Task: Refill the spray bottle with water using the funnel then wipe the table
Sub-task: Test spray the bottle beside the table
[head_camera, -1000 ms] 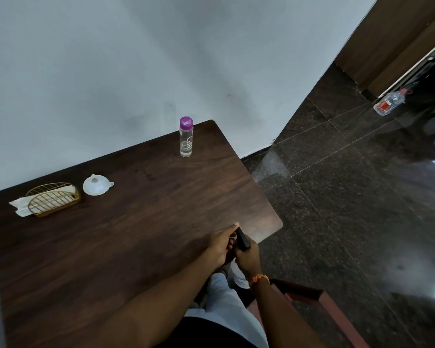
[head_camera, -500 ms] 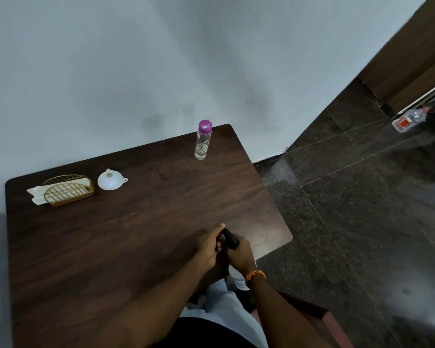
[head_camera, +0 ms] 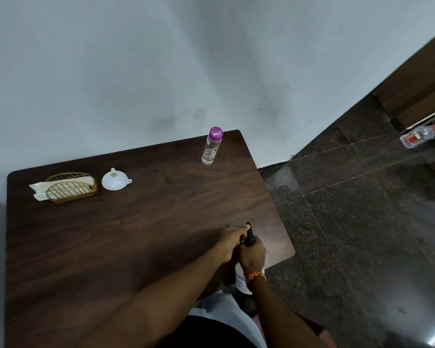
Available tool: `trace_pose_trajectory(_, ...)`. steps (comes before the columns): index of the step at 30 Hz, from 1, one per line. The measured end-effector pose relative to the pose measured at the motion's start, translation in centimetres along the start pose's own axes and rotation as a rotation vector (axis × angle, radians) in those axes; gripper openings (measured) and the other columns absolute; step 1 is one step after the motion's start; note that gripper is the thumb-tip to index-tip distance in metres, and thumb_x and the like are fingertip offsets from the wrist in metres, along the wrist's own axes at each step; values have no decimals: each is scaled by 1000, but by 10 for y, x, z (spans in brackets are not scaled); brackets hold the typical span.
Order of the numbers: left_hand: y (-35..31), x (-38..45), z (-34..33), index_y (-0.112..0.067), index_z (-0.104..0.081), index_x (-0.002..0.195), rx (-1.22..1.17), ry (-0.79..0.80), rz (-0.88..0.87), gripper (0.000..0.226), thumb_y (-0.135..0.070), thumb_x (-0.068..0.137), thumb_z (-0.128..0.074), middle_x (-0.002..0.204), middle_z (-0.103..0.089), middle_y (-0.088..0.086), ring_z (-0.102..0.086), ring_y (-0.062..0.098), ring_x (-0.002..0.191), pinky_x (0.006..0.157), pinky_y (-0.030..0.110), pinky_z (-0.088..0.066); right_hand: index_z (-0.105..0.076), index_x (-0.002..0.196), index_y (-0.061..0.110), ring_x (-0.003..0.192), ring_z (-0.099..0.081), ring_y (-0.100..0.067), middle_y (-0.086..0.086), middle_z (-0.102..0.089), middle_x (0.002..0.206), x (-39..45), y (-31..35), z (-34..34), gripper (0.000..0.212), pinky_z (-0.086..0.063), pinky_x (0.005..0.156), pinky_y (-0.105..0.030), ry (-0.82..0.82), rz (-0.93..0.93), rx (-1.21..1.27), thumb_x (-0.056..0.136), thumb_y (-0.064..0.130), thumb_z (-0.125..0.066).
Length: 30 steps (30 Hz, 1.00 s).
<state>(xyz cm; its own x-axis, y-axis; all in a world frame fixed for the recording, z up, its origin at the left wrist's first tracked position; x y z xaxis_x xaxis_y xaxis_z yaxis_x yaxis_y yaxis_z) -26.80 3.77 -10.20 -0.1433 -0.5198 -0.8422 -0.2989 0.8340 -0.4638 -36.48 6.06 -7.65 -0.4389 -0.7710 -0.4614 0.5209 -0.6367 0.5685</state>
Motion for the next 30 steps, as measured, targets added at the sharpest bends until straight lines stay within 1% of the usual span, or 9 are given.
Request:
trace_pose_trajectory(5,-6,11,12,-12,-66,89,-71,-35,30,28,-38,93,-75,74,-59,5,-52,19,68,69,32,-44,-69,88,14,77,-70,-30,-7,-71,82,11,11,-11,20,-50,65,-33,73,-48,-118,84,34,-68)
trace_pose_trajectory(10,-13,19,45,-6,-73,89,-124,-240,-47,25,-31,87,-80,78,-70,5,-60,15,64,62,29,-49,-66,80,12,67,-66,-24,-5,-68,74,18,32,-35,14,-53,59,-33,224,80,-180,91,20,-68)
trace_pose_trajectory(13,-24,18,65,-8,-76,89,-172,-316,-90,25,-33,85,-81,86,-75,8,-66,19,75,72,35,-55,-59,75,19,60,-58,-10,1,-64,71,21,48,-50,20,-42,51,-22,249,103,-236,93,20,-68)
trace_pose_trajectory(18,-55,9,94,-6,-76,90,-317,-421,-220,27,-33,91,-76,89,-75,10,-68,21,83,73,34,-54,-63,78,15,60,-59,-13,4,-62,67,19,93,-80,15,-46,54,-24,355,288,-184,91,8,-65)
trace_pose_trajectory(21,-78,1,121,-14,-78,92,-424,-451,-301,23,-34,97,-68,90,-79,7,-73,20,86,77,34,-57,-71,95,17,80,-70,-15,3,-73,85,16,129,-98,11,-58,71,-28,431,468,-58,90,8,-67)
trace_pose_trajectory(23,-93,-3,142,-12,-80,93,-452,-470,-334,29,-36,100,-64,88,-81,7,-76,21,85,77,36,-60,-70,112,18,96,-71,-10,4,-74,103,17,155,-111,24,-61,86,-34,469,560,26,89,9,-68)
trace_pose_trajectory(24,-99,-5,152,-11,-80,94,-460,-483,-346,31,-36,101,-62,89,-81,7,-76,21,84,74,36,-60,-68,116,17,100,-70,-8,4,-72,108,17,169,-117,28,-59,90,-32,497,601,59,90,6,-69)
trace_pose_trajectory(27,-115,-11,183,-12,-80,100,-428,-529,-406,30,-35,102,-61,91,-81,6,-74,16,77,60,27,-55,-67,127,12,109,-68,-12,-3,-72,118,17,212,-135,34,-55,93,-26,543,702,146,93,8,-72)
trace_pose_trajectory(30,-126,-17,206,-17,-80,99,-346,-519,-446,25,-36,100,-63,91,-80,5,-72,16,80,68,33,-55,-65,134,18,105,-70,-15,-2,-73,118,16,246,-153,40,-56,87,-28,578,742,215,96,24,-74)
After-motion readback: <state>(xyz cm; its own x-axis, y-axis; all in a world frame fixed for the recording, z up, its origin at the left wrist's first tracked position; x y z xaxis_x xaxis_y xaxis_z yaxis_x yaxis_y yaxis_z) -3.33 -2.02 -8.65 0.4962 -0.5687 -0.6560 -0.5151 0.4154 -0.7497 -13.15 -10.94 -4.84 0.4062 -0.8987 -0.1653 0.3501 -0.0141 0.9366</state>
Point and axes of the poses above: each hand's wrist, its own x-axis towards the middle knuckle, its own z-axis out of the back of the hand, y = z × x, the point moved 4 cm from there along x, towards the middle knuckle
